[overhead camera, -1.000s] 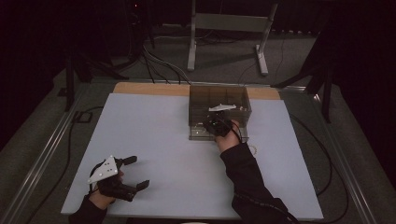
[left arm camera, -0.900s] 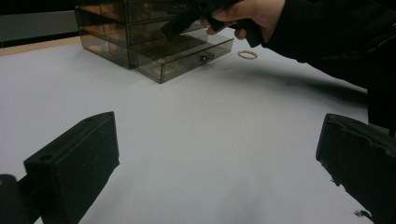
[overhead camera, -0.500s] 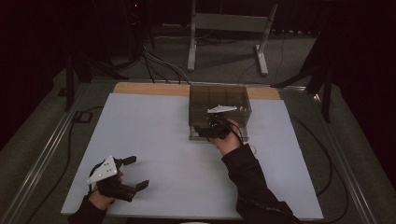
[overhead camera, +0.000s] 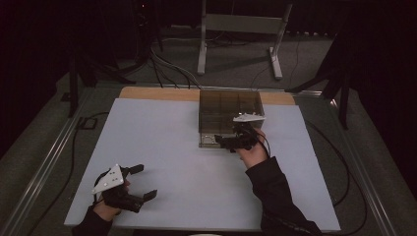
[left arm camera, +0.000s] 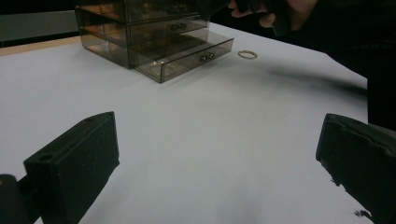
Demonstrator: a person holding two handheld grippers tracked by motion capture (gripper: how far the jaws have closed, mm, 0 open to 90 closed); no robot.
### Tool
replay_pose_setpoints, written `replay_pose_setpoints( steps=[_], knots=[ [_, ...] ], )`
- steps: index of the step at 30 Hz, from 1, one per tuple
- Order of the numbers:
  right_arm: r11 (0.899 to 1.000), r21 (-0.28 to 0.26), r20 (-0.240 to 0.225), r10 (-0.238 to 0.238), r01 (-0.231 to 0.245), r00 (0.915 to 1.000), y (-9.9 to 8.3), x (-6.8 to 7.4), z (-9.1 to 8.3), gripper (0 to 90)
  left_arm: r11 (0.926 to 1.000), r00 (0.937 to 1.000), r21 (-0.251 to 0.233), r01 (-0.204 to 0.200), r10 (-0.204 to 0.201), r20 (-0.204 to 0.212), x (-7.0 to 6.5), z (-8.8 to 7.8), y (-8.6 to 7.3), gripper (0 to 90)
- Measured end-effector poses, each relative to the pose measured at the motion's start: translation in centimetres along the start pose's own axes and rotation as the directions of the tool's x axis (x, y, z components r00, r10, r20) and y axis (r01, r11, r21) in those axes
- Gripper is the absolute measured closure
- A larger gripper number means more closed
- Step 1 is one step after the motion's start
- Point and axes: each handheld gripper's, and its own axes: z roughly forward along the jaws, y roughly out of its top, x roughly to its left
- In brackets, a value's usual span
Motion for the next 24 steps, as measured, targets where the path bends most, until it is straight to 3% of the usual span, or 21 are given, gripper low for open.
replay_pose_setpoints(
  steps=[18, 22, 24],
  knots=[
    [0.997, -0.022, 0.084, 0.070, -0.068, 0.9940, -3.0, -4.8, -5.4, 10.1, 1.0000, 1.0000, 0.010, 0.001, -0.001, 0.004, -0.1, 0.2, -0.1, 0.4],
    [0.999, -0.013, 0.103, 0.046, -0.045, 0.9936, -4.0, -6.2, -6.6, 8.3, 1.0000, 1.0000, 0.006, 0.005, -0.005, 0.004, 0.0, 0.2, -0.1, 0.4],
    [0.998, -0.019, 0.107, 0.066, -0.065, 0.9920, -4.6, -6.9, -7.2, 8.3, 0.9999, 1.0000, 0.011, 0.003, -0.003, 0.004, 0.0, 0.2, -0.1, 0.4]
  ],
)
